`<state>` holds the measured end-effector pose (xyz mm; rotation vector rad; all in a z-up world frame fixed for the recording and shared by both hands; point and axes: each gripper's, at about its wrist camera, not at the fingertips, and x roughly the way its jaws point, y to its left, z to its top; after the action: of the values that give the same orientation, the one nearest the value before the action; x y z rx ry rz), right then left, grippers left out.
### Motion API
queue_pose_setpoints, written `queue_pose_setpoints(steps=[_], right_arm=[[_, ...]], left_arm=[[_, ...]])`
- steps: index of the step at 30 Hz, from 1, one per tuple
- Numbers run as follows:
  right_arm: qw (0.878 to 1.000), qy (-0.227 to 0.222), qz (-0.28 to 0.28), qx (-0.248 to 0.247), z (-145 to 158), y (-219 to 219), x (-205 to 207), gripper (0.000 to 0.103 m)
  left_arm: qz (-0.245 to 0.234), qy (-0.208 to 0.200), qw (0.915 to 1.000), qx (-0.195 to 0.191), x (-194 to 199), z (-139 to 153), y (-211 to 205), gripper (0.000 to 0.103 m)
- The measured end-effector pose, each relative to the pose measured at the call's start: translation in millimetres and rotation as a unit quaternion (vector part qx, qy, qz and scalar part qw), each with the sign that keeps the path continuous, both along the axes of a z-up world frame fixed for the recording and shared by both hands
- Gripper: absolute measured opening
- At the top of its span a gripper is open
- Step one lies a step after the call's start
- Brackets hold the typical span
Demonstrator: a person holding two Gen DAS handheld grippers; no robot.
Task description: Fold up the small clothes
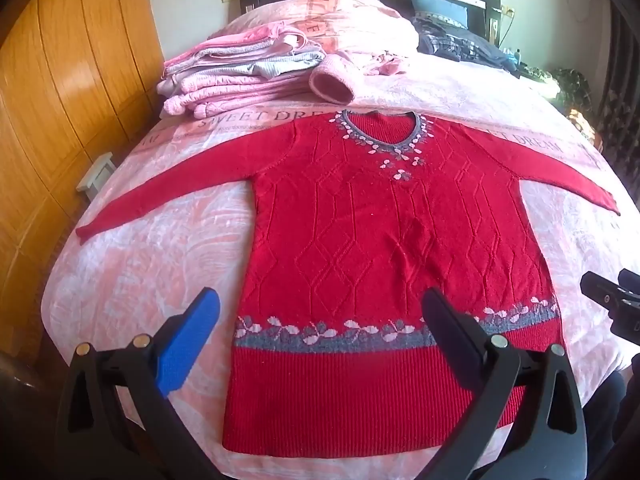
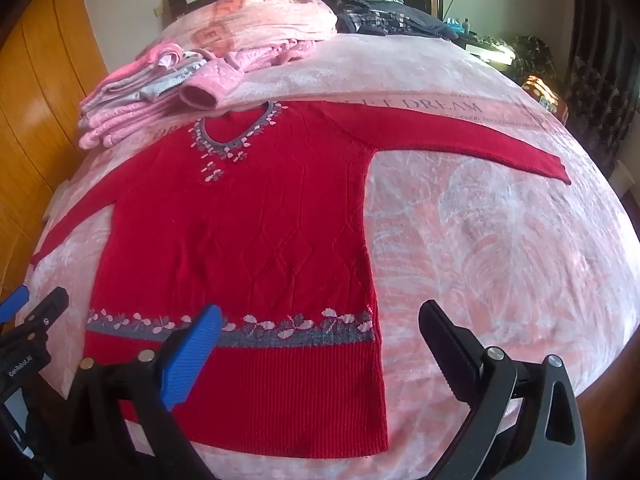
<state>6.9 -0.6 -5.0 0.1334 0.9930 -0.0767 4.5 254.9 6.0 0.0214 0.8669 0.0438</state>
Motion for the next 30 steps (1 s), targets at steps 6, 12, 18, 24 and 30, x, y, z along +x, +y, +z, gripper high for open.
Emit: queue_pose_setpoints(steps=[6,12,18,24,30], right_arm=[[1.000,0.005,-0.001,0.001,-3.6,-0.4,1.8,0.099],[1.000,0.005,-0.001,0.003,-4.7,-1.8,2.6,0.099],[1.000,0.006,-0.001,0.004,-5.1,-2.9,3.3,0.099],[1.000,0.007,-0.002,0.007,-7.8,-5.0,5.9,0.099],[1.000,0.007,-0.002,0.009,-9.2,-5.5,7.0,0.099]], left_arm=[[-0.003,-0.002,1.0000,0.000,-1.1,1.7,-1.1,0.100],[-0.006,-0.005,1.0000,0.001,-1.1,4.6,-4.4,0.100],[-0.003,0.002,1.0000,0.001,0.7,1.1,-4.6,0.100],[-0.001,0.002,1.0000,0.004,0.2,-1.1,-2.7,0.100],[0.000,0.001,1.0000,0.008,0.0,-0.8,-0.8,0.100]])
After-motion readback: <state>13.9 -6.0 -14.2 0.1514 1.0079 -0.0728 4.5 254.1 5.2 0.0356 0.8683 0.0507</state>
